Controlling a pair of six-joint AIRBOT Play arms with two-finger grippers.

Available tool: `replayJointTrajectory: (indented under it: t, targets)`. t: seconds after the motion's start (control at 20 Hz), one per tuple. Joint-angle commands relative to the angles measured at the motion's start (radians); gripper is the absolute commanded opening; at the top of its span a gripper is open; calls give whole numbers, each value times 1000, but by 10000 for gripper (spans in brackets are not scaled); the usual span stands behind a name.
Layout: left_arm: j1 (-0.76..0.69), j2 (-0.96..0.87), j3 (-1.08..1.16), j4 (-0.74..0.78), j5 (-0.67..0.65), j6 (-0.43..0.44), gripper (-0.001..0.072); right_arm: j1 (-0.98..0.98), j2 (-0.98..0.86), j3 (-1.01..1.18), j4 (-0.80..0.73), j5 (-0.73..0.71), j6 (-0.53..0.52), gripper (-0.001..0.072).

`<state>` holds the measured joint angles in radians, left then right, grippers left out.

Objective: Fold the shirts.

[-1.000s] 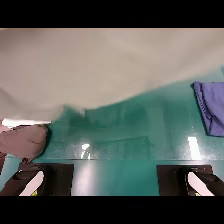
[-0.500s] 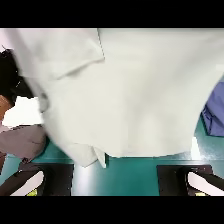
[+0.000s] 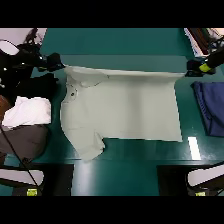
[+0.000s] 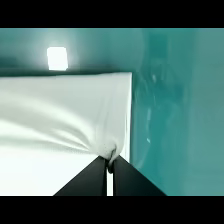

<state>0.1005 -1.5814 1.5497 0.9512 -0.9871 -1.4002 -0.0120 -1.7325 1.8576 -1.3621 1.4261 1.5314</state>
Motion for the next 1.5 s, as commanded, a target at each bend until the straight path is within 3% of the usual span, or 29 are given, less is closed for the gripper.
replayJointTrajectory:
  t: [0.0,0.25,0.35,0.55,0.6,0.65,0.75,0.9,1.05,1.2,1.45]
  targets:
    - [1,-71,18,-45,112,47,25,-3,-98,59,88,-91,-4,15]
    - [-15,-69,18,126,-183,45,24,0,-59,14,76,-41,-31,15]
    - [-39,-69,-42,200,-189,39,24,2,-36,-80,76,-56,-31,15]
    - [-79,-70,-164,208,-113,36,27,5,10,-257,90,-128,-30,18]
    - [-78,-70,-168,213,-107,14,162,6,19,-282,98,-129,-30,49]
    - [-76,-63,-168,224,-117,-25,529,6,30,-295,113,-117,-30,345]
    - [-63,-23,-169,263,-177,-53,469,0,68,-295,103,-85,-31,345]
    - [-64,142,-289,399,-227,-105,470,-27,172,-296,102,-23,-40,345]
    - [-76,372,-558,387,-257,-143,471,-35,291,-356,106,-19,-41,345]
    - [-129,574,-805,365,-274,-203,471,-35,404,-474,106,-102,-41,345]
    - [-175,700,-1035,278,-271,-252,471,-35,498,-600,106,-143,-41,345]
